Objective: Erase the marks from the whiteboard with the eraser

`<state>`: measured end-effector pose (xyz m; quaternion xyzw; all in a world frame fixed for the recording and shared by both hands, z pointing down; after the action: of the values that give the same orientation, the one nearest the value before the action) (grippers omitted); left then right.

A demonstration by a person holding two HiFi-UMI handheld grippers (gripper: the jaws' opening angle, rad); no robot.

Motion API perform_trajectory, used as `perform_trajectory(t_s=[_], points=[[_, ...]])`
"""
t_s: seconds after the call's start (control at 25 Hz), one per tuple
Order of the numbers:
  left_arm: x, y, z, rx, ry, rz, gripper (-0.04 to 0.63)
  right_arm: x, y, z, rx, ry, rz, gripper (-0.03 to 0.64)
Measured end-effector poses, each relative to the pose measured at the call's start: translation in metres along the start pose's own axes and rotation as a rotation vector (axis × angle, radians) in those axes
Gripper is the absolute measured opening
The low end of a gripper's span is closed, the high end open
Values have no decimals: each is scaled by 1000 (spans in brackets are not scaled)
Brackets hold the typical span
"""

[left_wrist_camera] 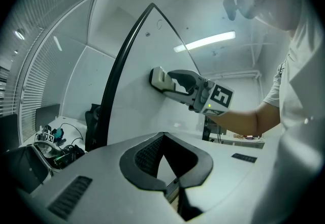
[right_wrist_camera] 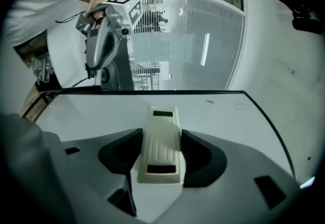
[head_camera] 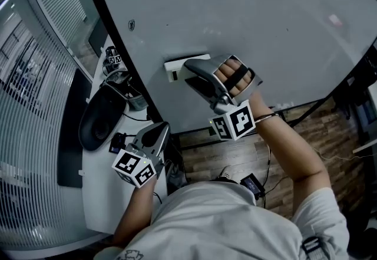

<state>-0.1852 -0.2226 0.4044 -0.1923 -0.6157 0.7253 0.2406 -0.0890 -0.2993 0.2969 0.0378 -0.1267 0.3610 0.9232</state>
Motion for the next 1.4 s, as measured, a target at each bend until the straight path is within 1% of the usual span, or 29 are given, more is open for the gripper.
perform_trajectory(t_s=[0.16, 0.28, 0.48, 0.64, 0.76, 0.84, 0.92, 1.04, 1.12, 1.24, 1.32, 1.4], points=[[0, 4, -2, 0, -9, -8, 8, -1, -16, -55, -16, -107, 53, 235], [3, 8, 0, 1, -5, -11, 8, -2, -25, -81, -56, -137, 103, 235], [2, 8, -2, 8, -17, -18, 8, -5, -25, -84, -56, -120, 159, 235], [4, 10, -2, 27, -25, -41, 8, -5, -24, -85, -60, -120, 189, 235], [7, 13, -3, 25, -28, -52, 8, -1, -22, -86, -94, -134, 195, 235], [7, 11, -3, 28, -32, -53, 8, 3, -20, -84, -169, -134, 203, 235], [7, 6, -2, 42, -31, -51, 8, 10, -17, -78, -281, -116, 207, 235], [0, 4, -2, 53, -34, -53, 8, 20, -13, -60, -468, -42, 210, 235], [-6, 4, -6, 50, -39, -57, 8, 31, -11, -47, -586, 4, 207, 235], [-14, 4, -16, 40, -37, -60, 8, 51, -13, -29, -729, 46, 208, 235], [-18, 7, -22, 26, -24, -66, 8, 64, -17, -24, -825, 66, 207, 235], [-21, 12, -28, 11, -7, -74, 8, 75, -22, -21, -948, 69, 200, 235]])
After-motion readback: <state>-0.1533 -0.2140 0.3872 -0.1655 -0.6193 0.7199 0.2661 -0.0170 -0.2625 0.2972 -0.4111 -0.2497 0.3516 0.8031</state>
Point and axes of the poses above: the fingertips, and each gripper's own axes: x backward along the fingers, z to its left, y out of its top, the point moved 3 cm from there along x, backward along the fingers, and after that the axes turned 13 degrees about -y, right-handed, at the moved point
